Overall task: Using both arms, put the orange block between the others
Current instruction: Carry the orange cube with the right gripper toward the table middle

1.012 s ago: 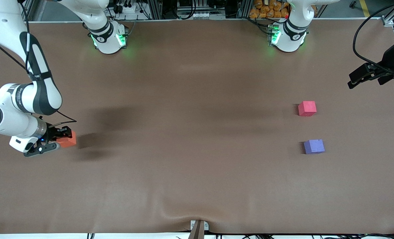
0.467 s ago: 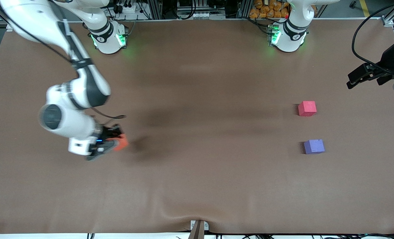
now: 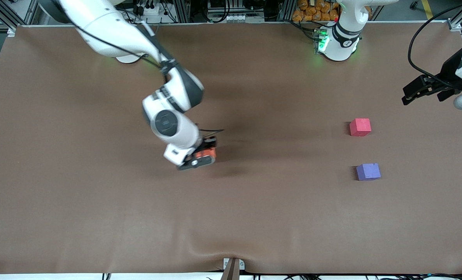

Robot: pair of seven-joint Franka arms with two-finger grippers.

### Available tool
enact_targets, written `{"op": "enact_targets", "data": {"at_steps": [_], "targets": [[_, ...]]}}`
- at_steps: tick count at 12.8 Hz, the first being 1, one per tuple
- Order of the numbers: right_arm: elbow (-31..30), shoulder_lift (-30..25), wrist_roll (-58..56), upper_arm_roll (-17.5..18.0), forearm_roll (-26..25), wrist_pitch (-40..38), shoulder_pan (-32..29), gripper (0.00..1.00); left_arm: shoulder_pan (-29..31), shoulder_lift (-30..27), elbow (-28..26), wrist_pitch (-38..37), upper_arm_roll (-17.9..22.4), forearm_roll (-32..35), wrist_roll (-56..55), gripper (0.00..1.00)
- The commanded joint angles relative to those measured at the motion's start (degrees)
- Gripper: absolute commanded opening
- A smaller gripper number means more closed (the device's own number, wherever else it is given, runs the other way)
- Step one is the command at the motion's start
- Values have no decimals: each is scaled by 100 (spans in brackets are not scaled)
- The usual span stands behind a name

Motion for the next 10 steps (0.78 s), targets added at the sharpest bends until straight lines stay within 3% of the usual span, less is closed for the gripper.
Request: {"op": "enact_targets", "data": {"at_steps": [1, 4, 10], "targets": [[407, 344, 576, -63, -9, 73, 318, 0, 12, -2, -4, 61, -3, -40, 114, 100], [713, 642, 954, -141, -26, 91, 616, 0, 12, -2, -4, 70, -12, -40, 106, 100], [935, 1047, 1781, -950, -88, 126, 1566, 0, -41, 130, 40, 61, -38, -49, 53, 100]]}}
